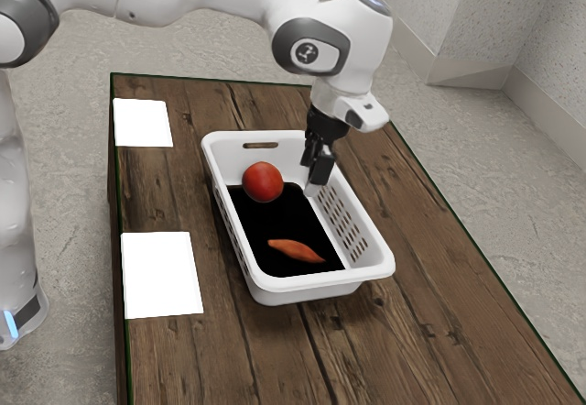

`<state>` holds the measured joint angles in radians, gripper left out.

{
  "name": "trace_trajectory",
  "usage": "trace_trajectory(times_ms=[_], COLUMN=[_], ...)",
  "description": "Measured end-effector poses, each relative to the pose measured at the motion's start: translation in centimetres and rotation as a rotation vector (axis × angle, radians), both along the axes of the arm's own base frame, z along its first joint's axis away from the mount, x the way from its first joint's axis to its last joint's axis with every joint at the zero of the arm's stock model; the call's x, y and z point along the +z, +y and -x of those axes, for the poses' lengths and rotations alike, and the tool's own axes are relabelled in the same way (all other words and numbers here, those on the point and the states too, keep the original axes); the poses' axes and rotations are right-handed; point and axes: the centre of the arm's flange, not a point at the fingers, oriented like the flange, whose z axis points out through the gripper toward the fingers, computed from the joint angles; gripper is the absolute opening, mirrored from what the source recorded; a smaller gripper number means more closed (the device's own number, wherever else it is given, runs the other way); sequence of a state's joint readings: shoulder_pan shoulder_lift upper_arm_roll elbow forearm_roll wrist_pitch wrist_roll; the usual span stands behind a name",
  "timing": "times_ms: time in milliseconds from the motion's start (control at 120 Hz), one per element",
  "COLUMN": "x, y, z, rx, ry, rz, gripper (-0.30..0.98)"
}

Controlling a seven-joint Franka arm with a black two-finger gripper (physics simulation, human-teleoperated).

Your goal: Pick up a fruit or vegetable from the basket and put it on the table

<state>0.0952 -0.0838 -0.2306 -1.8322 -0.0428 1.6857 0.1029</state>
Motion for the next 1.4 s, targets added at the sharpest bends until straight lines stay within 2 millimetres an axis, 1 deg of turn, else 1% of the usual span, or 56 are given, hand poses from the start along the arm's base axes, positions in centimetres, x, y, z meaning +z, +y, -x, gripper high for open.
trace_trajectory(times_ms=[108, 217, 358, 433, 600, 675, 758, 875, 933, 1117, 1217, 1300, 1400], x=[-2.3, -4.9, -6.1, -6.8, -6.9, -6.6, -6.3, -6.0, -5.9, -5.7, -5.7, -6.7, -8.3], y=[-1.1, -1.5, -4.7, -5.2, -5.1, -5.0, -4.6, -4.1, -3.7, -1.5, -1.1, -1.1, -1.1], z=[0.7, 1.7, 2.5, 2.9, 2.9, 3.2, 3.8, 3.9, 3.8, 2.6, 2.2, 2.1, 2.2], rx=[-0.035, -0.073, -0.173, -0.200, -0.230, -0.241, -0.244, -0.246, -0.244, -0.210, -0.204, -0.202, -0.198], ry=[0.019, 0.040, 0.030, 0.023, -0.004, -0.016, -0.025, -0.033, -0.038, -0.086, -0.104, -0.106, -0.101], rz=[0.000, -0.007, -0.015, -0.017, -0.016, -0.020, -0.027, -0.029, -0.029, -0.022, -0.020, -0.018, -0.014], gripper=[0.68, 0.68, 0.67, 0.67, 0.66, 0.66, 0.66, 0.66, 0.66, 0.67, 0.67, 0.67, 0.67])
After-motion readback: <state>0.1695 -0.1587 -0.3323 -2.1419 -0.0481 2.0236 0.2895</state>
